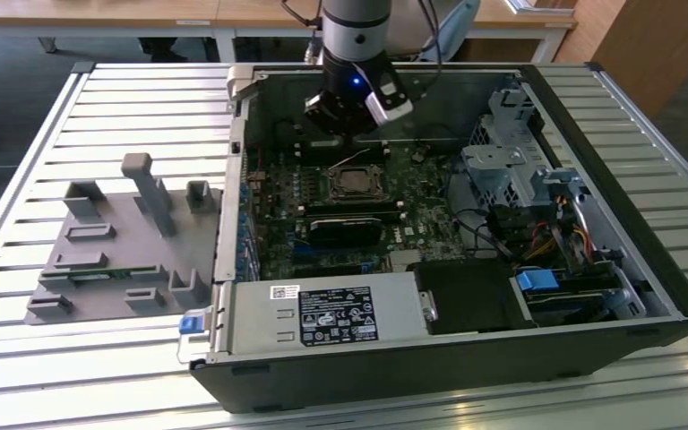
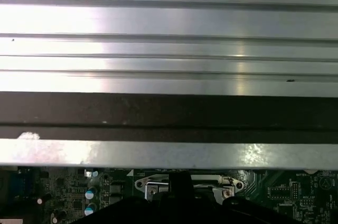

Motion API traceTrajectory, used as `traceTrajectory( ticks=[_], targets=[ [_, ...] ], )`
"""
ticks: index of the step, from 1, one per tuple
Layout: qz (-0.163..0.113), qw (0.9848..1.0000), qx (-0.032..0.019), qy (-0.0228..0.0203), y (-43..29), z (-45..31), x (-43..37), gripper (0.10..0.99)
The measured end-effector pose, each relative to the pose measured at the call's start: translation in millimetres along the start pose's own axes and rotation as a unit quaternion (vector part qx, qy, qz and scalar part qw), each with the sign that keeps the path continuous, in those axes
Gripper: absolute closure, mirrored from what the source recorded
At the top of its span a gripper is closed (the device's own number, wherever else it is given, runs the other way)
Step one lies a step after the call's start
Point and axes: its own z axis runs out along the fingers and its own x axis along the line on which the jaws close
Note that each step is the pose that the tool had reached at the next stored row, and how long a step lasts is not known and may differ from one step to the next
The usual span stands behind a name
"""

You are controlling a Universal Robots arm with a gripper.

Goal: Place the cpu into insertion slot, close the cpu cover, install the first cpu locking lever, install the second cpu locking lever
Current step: 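Install the first cpu locking lever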

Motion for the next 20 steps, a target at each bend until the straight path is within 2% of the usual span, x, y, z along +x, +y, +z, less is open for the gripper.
traceTrajectory(
  ticks=[9, 20],
  targets=[
    [0.000, 1.0000, -0.0001, 0.0000, -0.2, 4.2, -6.9, 0.980],
    [0.000, 1.0000, 0.0006, -0.0001, 1.5, 10.2, -11.4, 0.980]
  ],
)
